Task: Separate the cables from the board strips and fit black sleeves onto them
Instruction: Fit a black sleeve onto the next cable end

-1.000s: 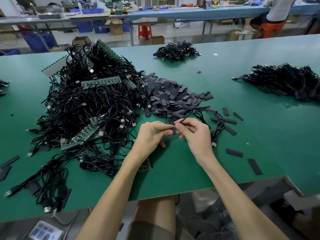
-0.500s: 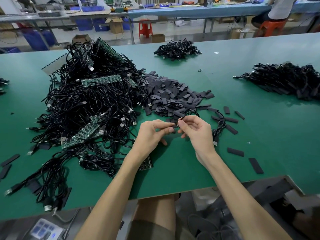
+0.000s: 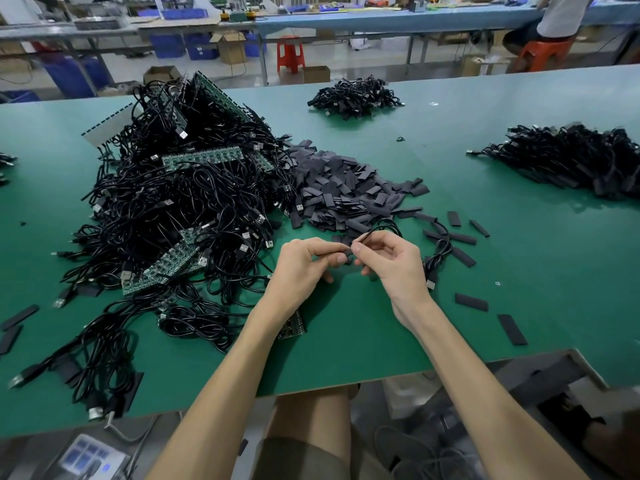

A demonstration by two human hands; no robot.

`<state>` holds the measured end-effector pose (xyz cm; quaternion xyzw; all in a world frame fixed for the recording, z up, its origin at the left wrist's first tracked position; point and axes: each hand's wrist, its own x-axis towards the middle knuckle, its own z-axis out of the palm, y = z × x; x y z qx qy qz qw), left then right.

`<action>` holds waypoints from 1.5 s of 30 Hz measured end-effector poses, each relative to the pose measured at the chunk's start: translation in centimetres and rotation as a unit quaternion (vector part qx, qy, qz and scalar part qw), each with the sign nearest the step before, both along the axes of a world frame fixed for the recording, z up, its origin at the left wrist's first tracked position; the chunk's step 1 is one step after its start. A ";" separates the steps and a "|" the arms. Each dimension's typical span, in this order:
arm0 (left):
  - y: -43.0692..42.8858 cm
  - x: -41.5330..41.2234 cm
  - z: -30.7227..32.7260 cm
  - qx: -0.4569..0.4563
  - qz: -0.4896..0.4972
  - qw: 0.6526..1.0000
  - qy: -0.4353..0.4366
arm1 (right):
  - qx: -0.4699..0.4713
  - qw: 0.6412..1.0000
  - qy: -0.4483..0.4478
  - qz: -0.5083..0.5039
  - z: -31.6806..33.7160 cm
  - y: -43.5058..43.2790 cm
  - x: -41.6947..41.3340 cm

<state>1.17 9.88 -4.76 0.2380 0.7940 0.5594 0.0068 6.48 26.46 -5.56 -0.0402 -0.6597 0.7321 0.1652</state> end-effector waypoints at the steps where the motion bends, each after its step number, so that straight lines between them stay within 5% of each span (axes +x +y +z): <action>1: 0.0 0.1 0.0 0.001 -0.003 1.000 0.003 | -0.001 1.000 0.000 -0.002 0.0 0.0 0.0; 22: -0.2 0.0 0.0 0.049 -0.012 0.998 -0.029 | 0.005 1.000 -0.002 0.004 0.1 -0.1 0.0; 45: -0.2 0.1 -0.2 0.083 -0.127 0.981 -0.120 | -0.004 0.999 -0.014 -0.030 0.1 -0.1 0.0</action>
